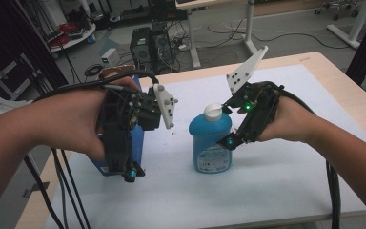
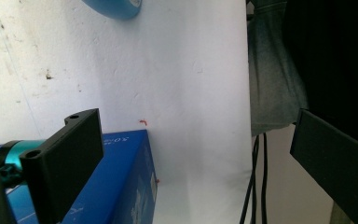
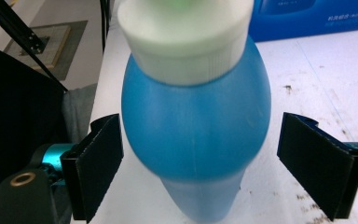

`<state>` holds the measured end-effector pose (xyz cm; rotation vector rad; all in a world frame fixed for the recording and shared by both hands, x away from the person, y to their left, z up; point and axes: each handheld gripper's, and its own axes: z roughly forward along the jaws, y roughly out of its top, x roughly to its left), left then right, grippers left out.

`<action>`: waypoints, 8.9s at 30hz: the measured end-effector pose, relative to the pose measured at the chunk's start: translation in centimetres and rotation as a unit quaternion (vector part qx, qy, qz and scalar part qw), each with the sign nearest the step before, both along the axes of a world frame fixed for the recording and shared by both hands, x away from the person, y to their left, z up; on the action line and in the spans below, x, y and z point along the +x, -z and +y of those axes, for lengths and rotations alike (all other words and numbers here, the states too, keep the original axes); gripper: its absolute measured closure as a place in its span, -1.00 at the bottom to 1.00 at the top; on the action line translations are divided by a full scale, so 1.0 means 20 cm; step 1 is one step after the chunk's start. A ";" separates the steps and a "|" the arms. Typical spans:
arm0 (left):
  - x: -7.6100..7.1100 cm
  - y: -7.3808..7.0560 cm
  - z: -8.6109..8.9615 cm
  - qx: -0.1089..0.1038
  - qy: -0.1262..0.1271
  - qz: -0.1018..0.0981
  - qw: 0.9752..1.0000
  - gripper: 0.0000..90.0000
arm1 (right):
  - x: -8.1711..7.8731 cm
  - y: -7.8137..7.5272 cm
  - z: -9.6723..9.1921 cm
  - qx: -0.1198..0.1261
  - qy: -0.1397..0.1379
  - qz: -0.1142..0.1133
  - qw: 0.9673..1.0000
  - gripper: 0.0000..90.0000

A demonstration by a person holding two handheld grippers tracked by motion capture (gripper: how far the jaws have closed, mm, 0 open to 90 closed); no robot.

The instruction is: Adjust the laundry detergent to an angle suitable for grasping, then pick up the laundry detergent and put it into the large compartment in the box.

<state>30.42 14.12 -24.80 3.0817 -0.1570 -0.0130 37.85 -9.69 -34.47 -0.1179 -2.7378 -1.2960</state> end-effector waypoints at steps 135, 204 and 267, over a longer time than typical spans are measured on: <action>0.23 -0.10 -0.26 -0.047 -0.042 -0.008 0.998 -0.94 | -0.14 -0.94 -0.22 -0.396 -0.007 -0.033 0.918 -0.98; 0.34 0.26 -0.58 -0.033 -0.046 -0.003 0.998 -0.82 | -0.12 -0.91 -0.25 -0.394 0.003 -0.031 0.918 -0.98; 0.33 0.25 -0.59 -0.016 -0.028 -0.003 0.999 -0.14 | -0.10 -0.86 -0.24 -0.393 0.009 -0.026 0.919 -0.98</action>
